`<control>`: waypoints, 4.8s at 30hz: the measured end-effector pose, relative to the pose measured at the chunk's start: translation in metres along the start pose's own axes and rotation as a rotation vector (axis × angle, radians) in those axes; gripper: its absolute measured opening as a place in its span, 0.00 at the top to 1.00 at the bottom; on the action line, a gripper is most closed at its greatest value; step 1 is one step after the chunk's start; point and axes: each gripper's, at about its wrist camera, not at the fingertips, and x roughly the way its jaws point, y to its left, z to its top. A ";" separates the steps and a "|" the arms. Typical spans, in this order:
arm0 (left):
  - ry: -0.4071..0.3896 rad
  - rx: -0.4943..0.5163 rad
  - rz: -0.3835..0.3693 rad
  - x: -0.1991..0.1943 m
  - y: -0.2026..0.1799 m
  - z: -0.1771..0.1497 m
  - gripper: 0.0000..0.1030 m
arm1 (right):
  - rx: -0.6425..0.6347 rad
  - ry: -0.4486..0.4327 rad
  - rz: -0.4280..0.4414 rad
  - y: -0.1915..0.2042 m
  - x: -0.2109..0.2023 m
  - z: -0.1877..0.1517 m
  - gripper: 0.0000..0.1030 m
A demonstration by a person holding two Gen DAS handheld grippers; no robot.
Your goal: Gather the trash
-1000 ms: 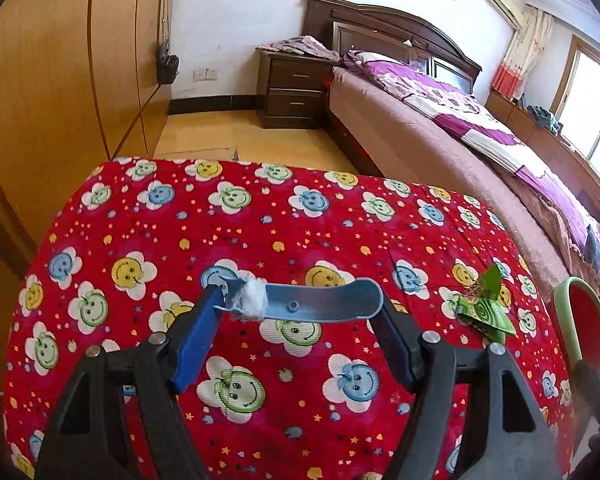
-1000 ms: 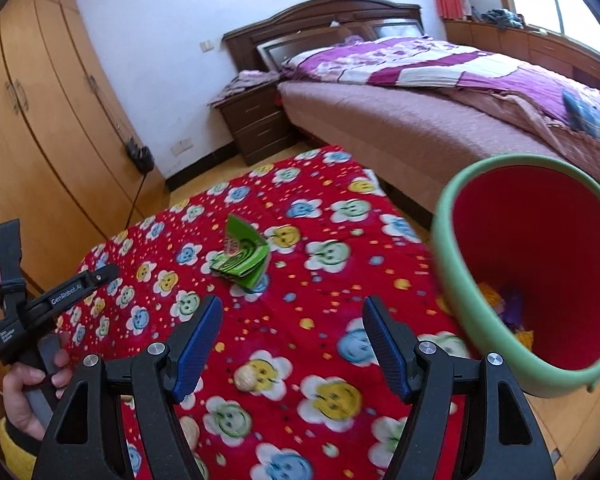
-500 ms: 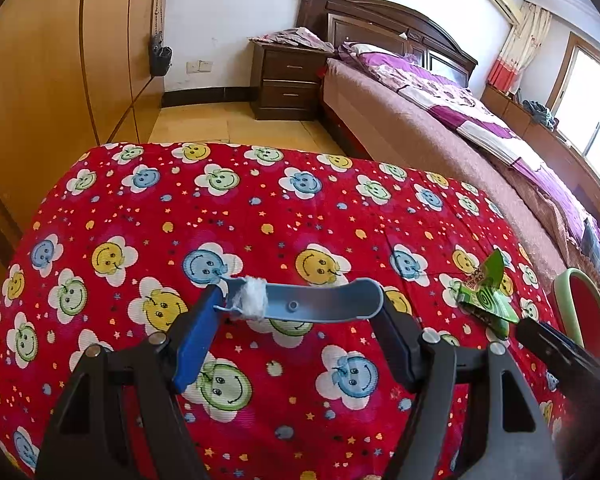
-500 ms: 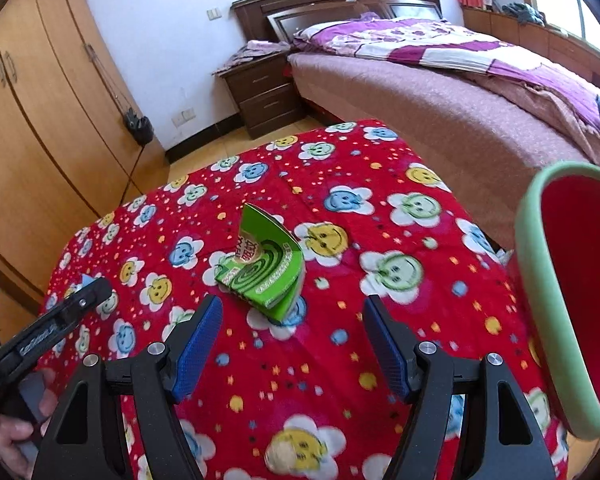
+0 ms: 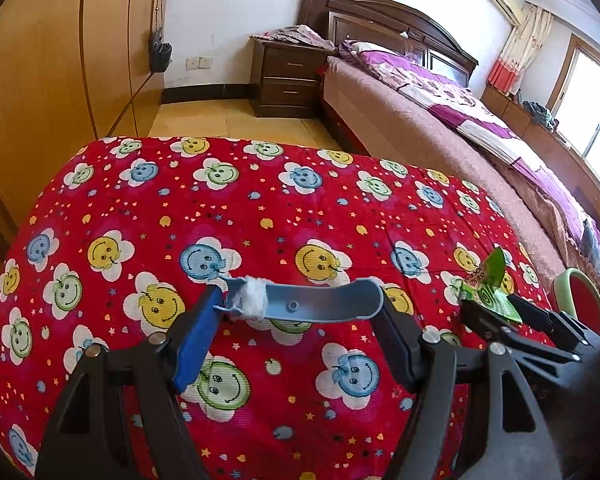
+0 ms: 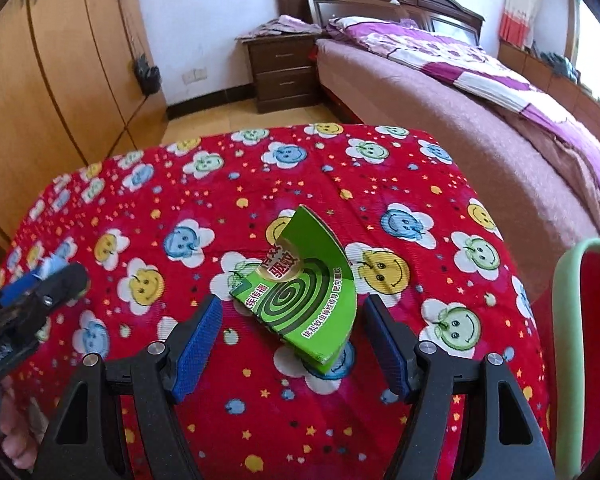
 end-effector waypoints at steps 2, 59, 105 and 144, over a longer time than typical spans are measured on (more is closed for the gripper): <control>0.000 -0.005 -0.001 0.000 0.002 0.000 0.29 | -0.019 0.002 -0.016 0.002 0.003 0.001 0.29; -0.040 0.093 -0.225 -0.100 -0.091 -0.020 0.28 | 0.352 -0.314 0.089 -0.126 -0.185 -0.099 0.54; 0.086 0.495 -0.486 -0.045 -0.321 -0.086 0.29 | 0.687 -0.399 -0.033 -0.283 -0.201 -0.180 0.53; -0.006 0.256 -0.278 -0.134 -0.171 -0.080 0.23 | 0.417 -0.331 0.080 -0.157 -0.215 -0.156 0.27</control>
